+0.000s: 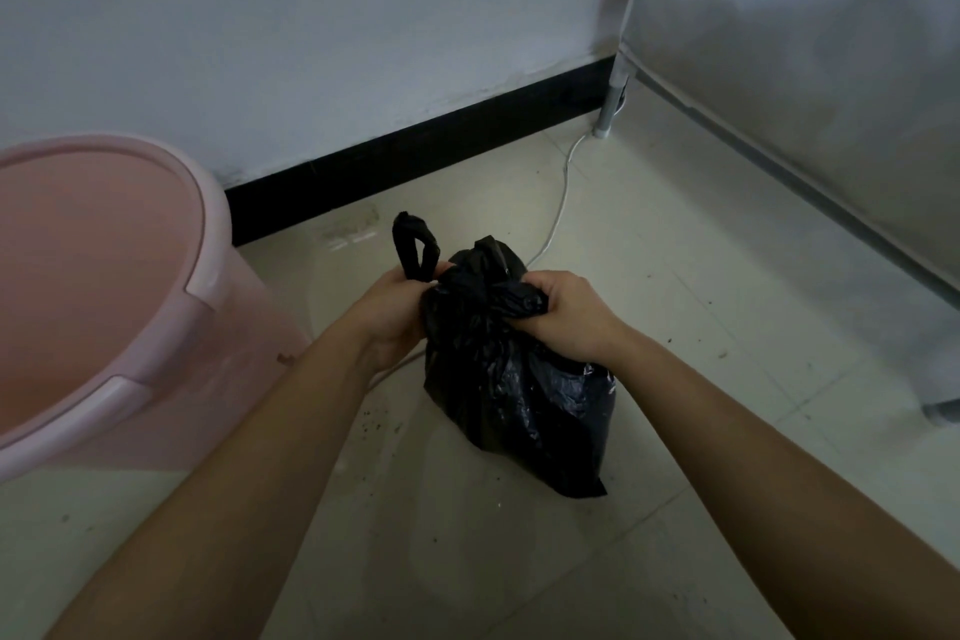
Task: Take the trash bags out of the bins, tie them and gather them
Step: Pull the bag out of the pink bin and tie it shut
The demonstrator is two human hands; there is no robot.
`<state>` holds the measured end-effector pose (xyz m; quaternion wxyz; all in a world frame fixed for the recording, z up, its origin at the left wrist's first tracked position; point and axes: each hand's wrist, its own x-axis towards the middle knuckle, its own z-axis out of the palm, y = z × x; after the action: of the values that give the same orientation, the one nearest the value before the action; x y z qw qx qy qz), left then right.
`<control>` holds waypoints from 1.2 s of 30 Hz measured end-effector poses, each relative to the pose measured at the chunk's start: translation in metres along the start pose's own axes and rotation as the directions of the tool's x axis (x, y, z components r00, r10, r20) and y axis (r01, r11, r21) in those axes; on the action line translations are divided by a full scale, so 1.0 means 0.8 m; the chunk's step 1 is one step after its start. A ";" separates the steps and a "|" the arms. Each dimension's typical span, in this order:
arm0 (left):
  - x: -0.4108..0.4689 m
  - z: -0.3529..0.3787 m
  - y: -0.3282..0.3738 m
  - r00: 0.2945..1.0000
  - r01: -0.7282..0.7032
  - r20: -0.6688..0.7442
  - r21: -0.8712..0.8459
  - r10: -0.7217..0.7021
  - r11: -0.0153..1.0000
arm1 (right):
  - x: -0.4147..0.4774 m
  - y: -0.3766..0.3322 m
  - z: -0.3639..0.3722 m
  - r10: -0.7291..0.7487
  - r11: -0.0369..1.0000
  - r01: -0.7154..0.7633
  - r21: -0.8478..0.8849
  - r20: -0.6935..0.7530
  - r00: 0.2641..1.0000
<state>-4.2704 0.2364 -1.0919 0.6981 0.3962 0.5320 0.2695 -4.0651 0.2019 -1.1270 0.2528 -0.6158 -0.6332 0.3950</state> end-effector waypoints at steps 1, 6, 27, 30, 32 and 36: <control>0.000 0.000 0.000 1.000 -0.009 0.003 0.016 0.009 1.000 | 0.000 0.000 0.000 0.002 1.000 -0.001 0.000 -0.002 1.000; 0.007 0.002 -0.001 0.992 -0.073 -0.109 -0.138 0.058 0.988 | 0.001 0.002 0.005 -0.013 0.999 0.012 -0.042 -0.024 1.000; 0.018 -0.003 -0.024 0.905 -0.274 -0.332 0.027 0.267 0.961 | -0.003 -0.004 -0.037 0.214 0.959 -0.219 0.180 0.048 0.976; 0.020 -0.007 -0.027 0.908 -0.289 -0.303 0.041 0.288 0.956 | -0.001 0.000 -0.036 0.112 0.990 -0.089 0.111 -0.224 0.968; 0.019 -0.008 -0.030 0.913 -0.328 -0.247 0.025 0.323 0.944 | 0.002 -0.002 -0.035 0.040 0.996 -0.018 0.088 -0.257 0.966; 0.019 -0.008 -0.032 0.914 -0.357 -0.203 0.010 0.352 0.934 | 0.006 -0.012 -0.034 -0.054 0.998 0.056 0.013 -0.143 0.988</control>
<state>-4.2735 0.2369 -1.1223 0.5855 0.4474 0.5155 0.4373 -4.0491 0.2121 -1.1049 0.3132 -0.6225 -0.6271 0.3482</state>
